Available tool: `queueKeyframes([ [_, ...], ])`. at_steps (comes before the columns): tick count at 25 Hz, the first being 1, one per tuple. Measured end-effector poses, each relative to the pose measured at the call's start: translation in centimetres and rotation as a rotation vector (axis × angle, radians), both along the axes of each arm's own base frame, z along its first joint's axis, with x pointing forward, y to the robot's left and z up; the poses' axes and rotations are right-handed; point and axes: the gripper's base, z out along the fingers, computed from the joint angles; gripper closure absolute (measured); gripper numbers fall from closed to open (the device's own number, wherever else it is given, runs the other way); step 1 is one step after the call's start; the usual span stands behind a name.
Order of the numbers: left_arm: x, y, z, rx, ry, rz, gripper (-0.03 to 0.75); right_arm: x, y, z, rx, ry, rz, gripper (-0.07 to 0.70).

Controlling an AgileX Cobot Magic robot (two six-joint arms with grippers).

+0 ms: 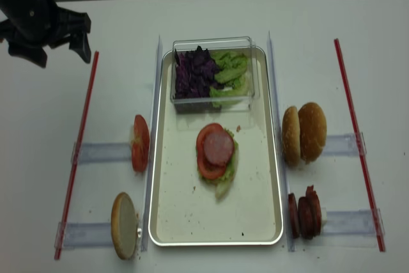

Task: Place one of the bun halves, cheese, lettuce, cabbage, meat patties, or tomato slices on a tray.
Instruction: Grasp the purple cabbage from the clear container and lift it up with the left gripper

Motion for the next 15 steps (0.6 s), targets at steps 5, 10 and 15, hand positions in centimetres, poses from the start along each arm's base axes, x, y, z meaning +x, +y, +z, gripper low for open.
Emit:
queueKeyframes([
  [5,0.5,0.0,-0.1,-0.004,0.011,0.014,0.097,0.0,0.0,0.0,0.000,0.000,0.000,0.133],
  [10,0.5,-1.6,0.0,-0.007,0.010,-0.003,0.097,0.0,0.0,0.0,0.000,0.000,0.000,0.133],
  [15,0.6,-4.9,0.1,-0.019,-0.009,-0.037,0.097,0.0,0.0,0.0,0.000,0.000,0.000,0.133],
])
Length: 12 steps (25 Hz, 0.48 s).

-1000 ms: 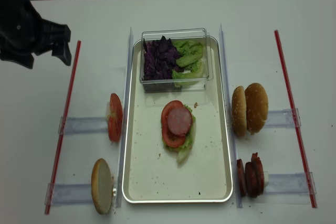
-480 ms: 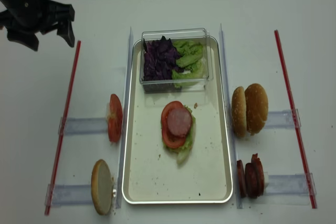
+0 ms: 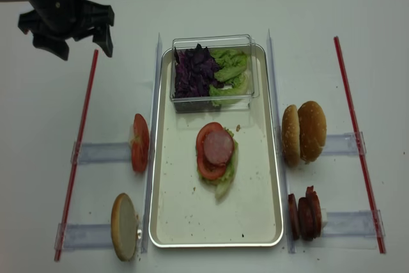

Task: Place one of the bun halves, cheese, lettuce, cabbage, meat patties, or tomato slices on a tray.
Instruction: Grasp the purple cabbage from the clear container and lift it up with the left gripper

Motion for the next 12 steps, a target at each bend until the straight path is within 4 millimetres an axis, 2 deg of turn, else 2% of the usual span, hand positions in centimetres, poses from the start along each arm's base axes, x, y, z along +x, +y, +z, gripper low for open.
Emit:
queueKeyframes([
  [12,-1.0,-7.5,0.1,-0.048,-0.032,-0.032,0.097,0.0,0.0,0.0,0.000,0.000,0.000,0.134],
])
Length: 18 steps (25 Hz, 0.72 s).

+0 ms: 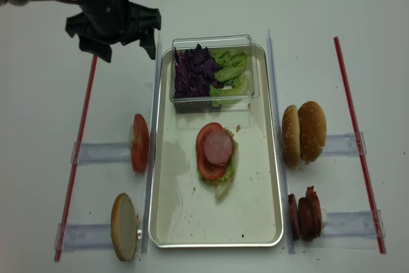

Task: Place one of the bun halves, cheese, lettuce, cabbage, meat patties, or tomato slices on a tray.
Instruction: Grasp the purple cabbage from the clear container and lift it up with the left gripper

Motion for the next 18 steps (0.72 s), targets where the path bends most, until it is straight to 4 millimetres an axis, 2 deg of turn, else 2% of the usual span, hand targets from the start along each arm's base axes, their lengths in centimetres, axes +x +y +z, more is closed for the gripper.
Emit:
queueKeyframes([
  [6,-0.6,-2.7,0.1,-0.029,-0.019,0.008,0.097,0.0,0.0,0.0,0.000,0.000,0.000,0.134],
  [11,-0.8,-3.8,0.0,-0.035,-0.027,0.023,0.097,0.0,0.0,0.0,0.001,0.000,-0.001,0.134],
  [18,0.2,-7.4,-1.9,-0.006,0.025,-0.017,0.097,0.0,0.0,0.0,0.001,0.000,-0.001,0.160],
])
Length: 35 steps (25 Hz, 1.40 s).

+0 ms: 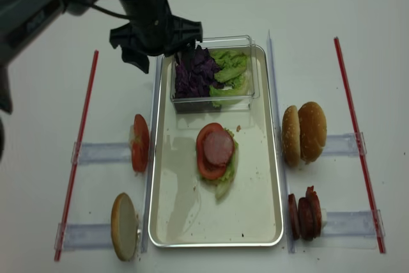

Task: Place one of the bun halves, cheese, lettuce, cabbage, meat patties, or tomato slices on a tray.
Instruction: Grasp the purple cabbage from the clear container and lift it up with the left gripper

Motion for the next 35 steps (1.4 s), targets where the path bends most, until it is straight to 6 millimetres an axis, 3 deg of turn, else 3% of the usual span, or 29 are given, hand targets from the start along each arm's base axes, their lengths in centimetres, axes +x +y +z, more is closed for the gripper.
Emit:
queueKeyframes([
  [5,1.1,-2.5,-0.9,-0.005,0.010,-0.005,0.097,0.0,0.0,0.0,0.000,0.000,0.000,0.195],
  [11,2.6,-4.1,-2.5,0.040,0.034,-0.019,0.097,0.0,0.0,0.0,0.000,0.000,0.000,0.225],
  [22,4.8,-5.1,-4.0,0.052,0.017,-0.013,0.097,0.0,0.0,0.0,0.000,0.000,0.000,0.235],
  [35,6.0,-5.4,-6.6,0.104,0.026,-0.019,0.104,0.0,0.0,0.0,0.000,0.000,0.000,0.238],
])
